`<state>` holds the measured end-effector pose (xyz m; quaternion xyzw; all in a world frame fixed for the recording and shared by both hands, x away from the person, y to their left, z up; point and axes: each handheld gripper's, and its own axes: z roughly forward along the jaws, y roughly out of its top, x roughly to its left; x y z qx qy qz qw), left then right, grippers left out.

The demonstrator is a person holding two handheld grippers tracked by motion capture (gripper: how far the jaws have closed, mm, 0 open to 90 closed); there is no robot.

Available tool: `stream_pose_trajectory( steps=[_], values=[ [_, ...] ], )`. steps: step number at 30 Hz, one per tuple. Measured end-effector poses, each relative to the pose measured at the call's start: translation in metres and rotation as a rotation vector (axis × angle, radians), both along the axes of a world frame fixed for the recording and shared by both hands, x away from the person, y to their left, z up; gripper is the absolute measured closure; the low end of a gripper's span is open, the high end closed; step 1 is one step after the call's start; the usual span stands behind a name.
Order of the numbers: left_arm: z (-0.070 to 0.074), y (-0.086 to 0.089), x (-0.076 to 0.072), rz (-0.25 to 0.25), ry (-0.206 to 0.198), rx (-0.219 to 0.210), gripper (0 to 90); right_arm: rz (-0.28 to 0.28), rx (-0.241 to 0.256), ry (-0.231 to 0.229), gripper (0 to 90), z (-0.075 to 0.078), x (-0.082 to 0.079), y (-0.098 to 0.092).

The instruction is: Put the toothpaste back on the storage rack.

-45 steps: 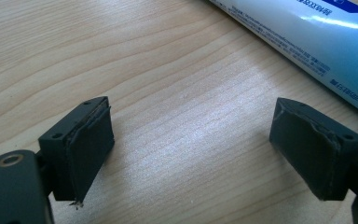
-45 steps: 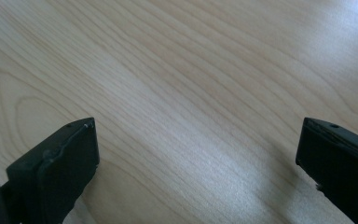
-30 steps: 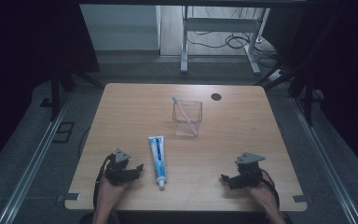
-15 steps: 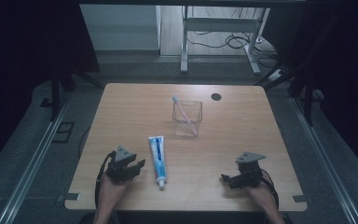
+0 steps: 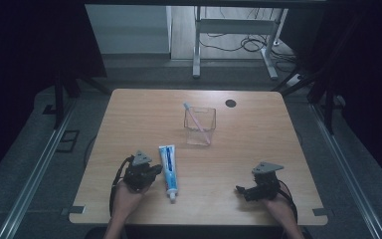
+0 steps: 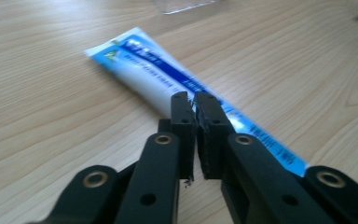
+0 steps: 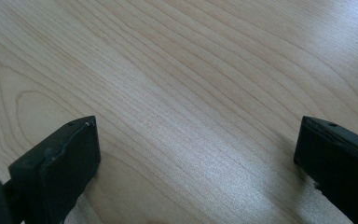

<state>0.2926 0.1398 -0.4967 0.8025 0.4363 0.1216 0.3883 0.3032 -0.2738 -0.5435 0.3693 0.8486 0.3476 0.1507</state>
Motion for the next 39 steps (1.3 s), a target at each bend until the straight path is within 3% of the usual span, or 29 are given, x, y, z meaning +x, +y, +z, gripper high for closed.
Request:
stream_pose_trajectory(
  steps=[10, 19, 27, 39],
  values=[
    [-0.003, -0.033, 0.006, -0.097, 0.040, 0.039, 89.4, 0.000, 0.000, 0.000, 0.1, 0.000, 0.000, 0.000],
    [-0.009, -0.050, 0.007, -0.138, 0.089, 0.085, 89.4, 0.000, 0.000, 0.000, 0.1, 0.000, 0.000, 0.000],
    [-0.014, -0.048, 0.004, -0.163, 0.131, 0.075, 89.6, 0.000, -0.001, -0.001, 0.1, 0.000, 0.000, 0.000],
    [-0.014, -0.031, 0.000, -0.168, 0.131, 0.107, 89.3, 0.002, -0.001, -0.002, 0.1, 0.000, 0.000, 0.000]
  ],
)
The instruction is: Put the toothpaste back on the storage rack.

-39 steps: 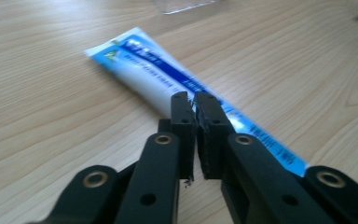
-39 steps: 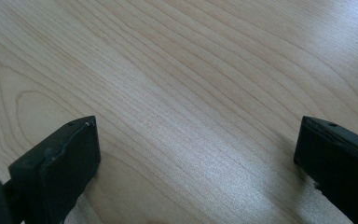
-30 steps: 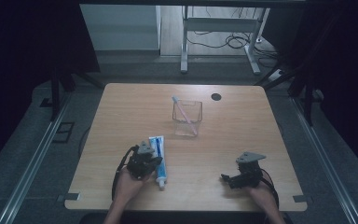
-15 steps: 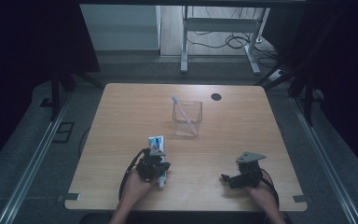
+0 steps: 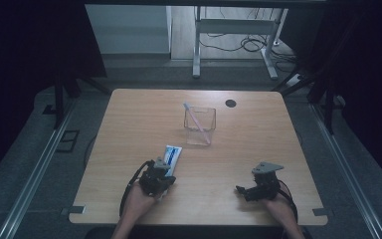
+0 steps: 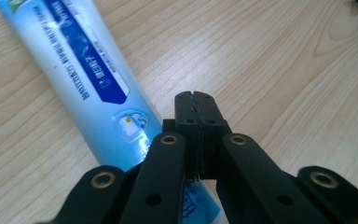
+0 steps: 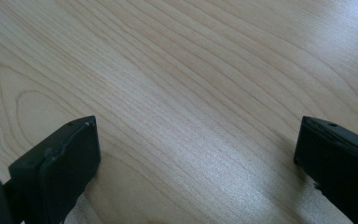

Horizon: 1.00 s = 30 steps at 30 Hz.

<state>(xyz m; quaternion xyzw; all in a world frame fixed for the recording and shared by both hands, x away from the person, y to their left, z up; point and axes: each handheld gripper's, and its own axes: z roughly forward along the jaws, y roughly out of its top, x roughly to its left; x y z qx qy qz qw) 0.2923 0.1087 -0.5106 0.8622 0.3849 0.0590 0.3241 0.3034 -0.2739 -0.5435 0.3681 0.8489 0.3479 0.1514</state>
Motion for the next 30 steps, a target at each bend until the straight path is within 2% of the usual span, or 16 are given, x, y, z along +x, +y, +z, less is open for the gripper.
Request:
stream_pose_trajectory(
  steps=[12, 19, 25, 30],
  values=[
    [0.000, 0.021, -0.001, 0.027, 0.004, 0.024, 89.4, 0.000, 0.000, -0.001, 0.1, 0.000, 0.000, 0.000],
    [-0.003, 0.022, -0.002, 0.028, 0.004, 0.032, 89.2, 0.000, 0.000, 0.000, 0.1, 0.000, 0.000, 0.000],
    [0.004, 0.021, -0.001, 0.022, -0.009, 0.025, 85.3, 0.000, 0.000, 0.000, 0.1, 0.000, 0.000, 0.000],
    [0.009, 0.020, 0.002, 0.024, -0.019, 0.029, 77.5, 0.000, 0.000, 0.000, 0.1, 0.000, 0.000, 0.000]
  ],
)
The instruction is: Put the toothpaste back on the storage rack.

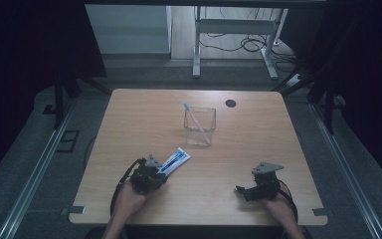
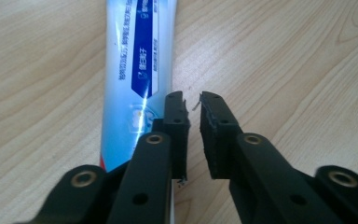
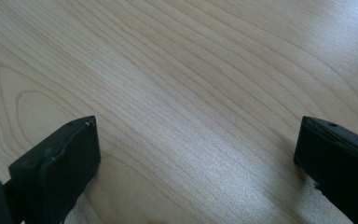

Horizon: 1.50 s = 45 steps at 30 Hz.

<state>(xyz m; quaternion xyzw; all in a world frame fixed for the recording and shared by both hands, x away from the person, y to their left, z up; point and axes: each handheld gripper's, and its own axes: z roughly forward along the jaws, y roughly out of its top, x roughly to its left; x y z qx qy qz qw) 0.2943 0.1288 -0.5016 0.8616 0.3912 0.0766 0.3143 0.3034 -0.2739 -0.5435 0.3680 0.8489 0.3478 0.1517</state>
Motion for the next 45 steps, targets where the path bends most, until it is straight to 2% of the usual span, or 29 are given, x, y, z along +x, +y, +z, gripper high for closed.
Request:
stream_pose_trajectory(
  steps=[4, 7, 11, 15, 26, 30, 42, 45],
  values=[
    [0.004, 0.000, 0.003, 0.007, -0.012, -0.005, 69.7, 0.000, 0.000, 0.000, 0.1, 0.000, 0.000, 0.000],
    [0.008, -0.001, 0.007, 0.009, -0.026, 0.019, 65.2, 0.000, 0.000, 0.000, 0.1, 0.000, 0.000, 0.000],
    [0.010, -0.001, 0.013, 0.026, -0.023, 0.020, 58.4, -0.002, 0.001, 0.003, 0.1, 0.000, 0.000, 0.000],
    [0.011, 0.000, 0.019, 0.034, -0.011, 0.006, 51.3, -0.002, 0.001, 0.003, 0.1, 0.000, 0.000, 0.000],
    [0.007, -0.006, 0.038, 0.026, 0.022, 0.059, 38.1, 0.000, -0.001, 0.001, 0.1, 0.000, 0.000, 0.000],
    [0.003, -0.009, 0.045, 0.007, 0.045, 0.071, 35.4, 0.000, 0.000, 0.002, 0.1, 0.000, 0.000, 0.000],
    [-0.006, -0.021, 0.061, -0.023, 0.085, 0.147, 37.5, -0.001, 0.000, 0.002, 0.1, 0.000, 0.000, 0.000],
    [-0.008, -0.023, 0.065, -0.027, 0.102, 0.153, 37.7, -0.001, 0.000, 0.002, 0.1, 0.000, 0.000, 0.000]
  ],
)
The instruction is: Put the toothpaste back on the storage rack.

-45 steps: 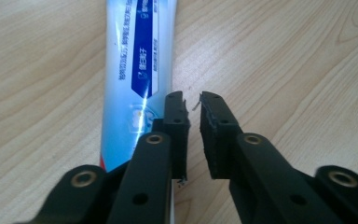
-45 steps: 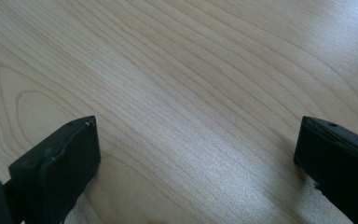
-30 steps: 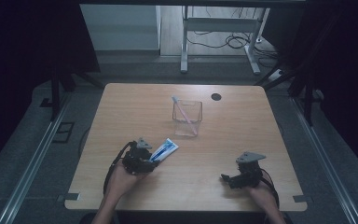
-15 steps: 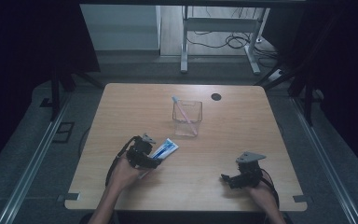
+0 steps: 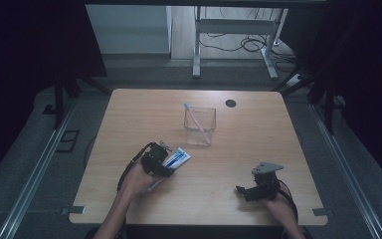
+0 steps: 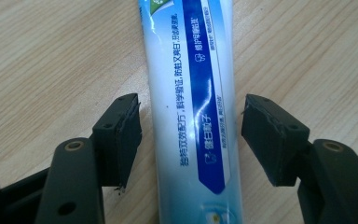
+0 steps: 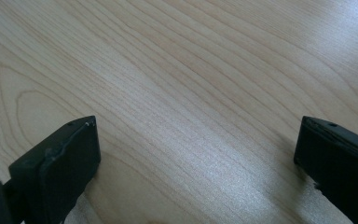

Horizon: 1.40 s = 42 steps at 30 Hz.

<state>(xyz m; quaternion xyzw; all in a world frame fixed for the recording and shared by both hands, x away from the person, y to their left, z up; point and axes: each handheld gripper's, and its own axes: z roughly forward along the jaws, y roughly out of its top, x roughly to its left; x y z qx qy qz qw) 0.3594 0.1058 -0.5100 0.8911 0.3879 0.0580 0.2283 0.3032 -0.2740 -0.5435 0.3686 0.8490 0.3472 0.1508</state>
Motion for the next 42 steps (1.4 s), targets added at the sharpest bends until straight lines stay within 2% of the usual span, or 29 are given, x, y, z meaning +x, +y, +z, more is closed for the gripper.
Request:
stream_pose_trajectory(
  steps=[4, 10, 17, 22, 26, 35, 42],
  values=[
    [-0.003, -0.003, 0.004, -0.005, 0.025, 0.012, 40.2, 0.000, 0.000, 0.000, 0.1, 0.000, 0.000, 0.000],
    [-0.002, -0.005, 0.007, -0.013, 0.036, 0.028, 43.6, 0.000, -0.001, 0.001, 0.1, 0.000, 0.000, 0.000],
    [0.001, -0.011, 0.007, -0.024, 0.049, 0.072, 52.8, 0.001, -0.001, 0.000, 0.1, 0.000, 0.000, 0.000],
    [0.005, -0.008, 0.005, -0.013, 0.046, 0.039, 65.4, 0.001, -0.001, -0.001, 0.1, 0.000, 0.000, 0.000],
    [0.006, -0.005, 0.004, -0.009, 0.041, 0.023, 70.1, 0.001, -0.001, 0.000, 0.1, 0.000, 0.000, 0.000],
    [0.009, 0.003, 0.001, -0.005, 0.026, -0.045, 73.7, 0.000, 0.000, 0.000, 0.1, 0.000, 0.000, 0.000],
    [0.020, 0.003, -0.001, -0.013, -0.007, -0.084, 73.9, 0.000, 0.000, 0.000, 0.1, 0.000, 0.000, 0.000]
  ],
)
